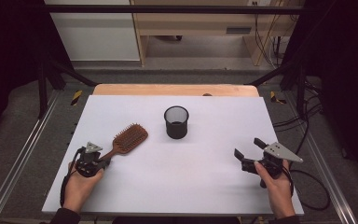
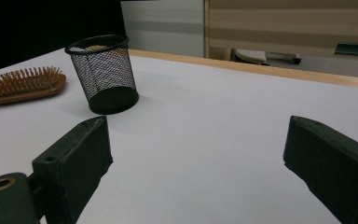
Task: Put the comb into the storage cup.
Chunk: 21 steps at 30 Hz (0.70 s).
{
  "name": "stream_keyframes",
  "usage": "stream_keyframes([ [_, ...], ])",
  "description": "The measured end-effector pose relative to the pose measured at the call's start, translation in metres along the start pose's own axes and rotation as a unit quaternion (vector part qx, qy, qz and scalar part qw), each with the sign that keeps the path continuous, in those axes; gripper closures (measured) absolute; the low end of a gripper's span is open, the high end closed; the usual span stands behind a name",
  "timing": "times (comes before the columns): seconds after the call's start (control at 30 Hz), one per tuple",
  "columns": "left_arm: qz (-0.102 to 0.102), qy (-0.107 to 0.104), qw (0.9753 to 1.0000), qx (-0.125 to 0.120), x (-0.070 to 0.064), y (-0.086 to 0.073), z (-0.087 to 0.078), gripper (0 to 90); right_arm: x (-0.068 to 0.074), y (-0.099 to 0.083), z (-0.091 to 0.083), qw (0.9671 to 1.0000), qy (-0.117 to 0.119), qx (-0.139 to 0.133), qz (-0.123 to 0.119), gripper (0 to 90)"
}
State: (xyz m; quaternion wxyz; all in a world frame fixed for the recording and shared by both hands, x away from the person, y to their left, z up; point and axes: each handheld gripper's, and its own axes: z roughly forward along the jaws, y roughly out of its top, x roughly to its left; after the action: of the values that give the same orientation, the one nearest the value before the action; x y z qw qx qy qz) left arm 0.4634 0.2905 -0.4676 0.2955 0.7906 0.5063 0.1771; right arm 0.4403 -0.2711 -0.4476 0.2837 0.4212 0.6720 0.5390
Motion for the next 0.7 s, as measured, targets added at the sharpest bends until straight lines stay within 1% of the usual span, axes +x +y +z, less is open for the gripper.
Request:
stream_keyframes([
  [0.13, 0.003, 0.000, 1.0000, 0.000, 0.002, 0.002, -0.001, 90.0, 0.000, 0.000, 0.000, 1.0000, 0.000, 0.000, 0.000, 7.8],
  [0.2, 0.012, -0.003, 0.9999, -0.006, 0.003, 0.007, -0.005, 90.0, 0.000, 0.000, 0.000, 1.0000, 0.001, 0.001, 0.000, 7.8],
  [0.23, 0.020, -0.006, 0.9997, -0.014, 0.004, 0.013, -0.010, 90.0, 0.000, 0.000, 0.000, 1.0000, 0.001, 0.001, -0.001, 7.8],
  [0.27, 0.020, -0.006, 0.9997, -0.014, 0.004, 0.013, -0.010, 90.0, 0.000, 0.000, 0.000, 1.0000, 0.001, 0.001, -0.001, 7.8],
  [0.3, 0.032, -0.005, 0.9993, -0.018, 0.005, 0.018, -0.015, 90.0, 0.000, 0.000, 0.000, 1.0000, 0.001, 0.001, -0.001, 7.8],
  [0.4, 0.060, 0.000, 0.9980, -0.023, 0.008, 0.032, -0.024, 89.2, 0.000, -0.001, 0.000, 1.0000, 0.000, 0.003, 0.000, 7.8],
  [0.43, 0.064, -0.003, 0.9975, -0.028, 0.011, 0.036, -0.027, 83.6, 0.000, -0.001, 0.001, 1.0000, -0.001, 0.004, 0.000, 7.7],
  [0.47, 0.069, -0.004, 0.9973, -0.026, 0.012, 0.038, -0.028, 83.6, 0.000, -0.001, 0.001, 1.0000, -0.001, 0.004, 0.000, 7.7],
  [0.5, 0.079, 0.002, 0.9965, -0.029, 0.016, 0.045, -0.033, 78.5, 0.000, -0.002, 0.001, 1.0000, -0.002, 0.005, 0.003, 7.7],
  [0.53, 0.079, 0.002, 0.9965, -0.029, 0.016, 0.045, -0.033, 74.1, 0.000, -0.002, 0.001, 1.0000, -0.002, 0.005, 0.003, 7.7],
  [0.57, 0.089, 0.001, 0.9955, -0.033, 0.020, 0.050, -0.035, 68.7, 0.000, -0.002, 0.001, 1.0000, -0.003, 0.005, 0.004, 7.7],
  [0.6, 0.089, 0.001, 0.9955, -0.033, 0.020, 0.050, -0.035, 65.3, 0.000, -0.002, 0.001, 1.0000, -0.003, 0.005, 0.004, 7.7],
  [0.63, 0.096, 0.005, 0.9948, -0.035, 0.022, 0.053, -0.037, 60.1, 0.000, -0.002, 0.001, 1.0000, -0.003, 0.007, 0.004, 7.7],
  [0.67, 0.100, 0.004, 0.9943, -0.035, 0.023, 0.055, -0.038, 60.1, 0.000, -0.002, 0.001, 1.0000, -0.003, 0.007, 0.004, 7.7],
  [0.7, 0.103, -0.002, 0.9941, -0.035, 0.025, 0.056, -0.037, 47.7, 0.000, -0.002, 0.001, 0.9999, -0.004, 0.008, 0.005, 7.6],
])
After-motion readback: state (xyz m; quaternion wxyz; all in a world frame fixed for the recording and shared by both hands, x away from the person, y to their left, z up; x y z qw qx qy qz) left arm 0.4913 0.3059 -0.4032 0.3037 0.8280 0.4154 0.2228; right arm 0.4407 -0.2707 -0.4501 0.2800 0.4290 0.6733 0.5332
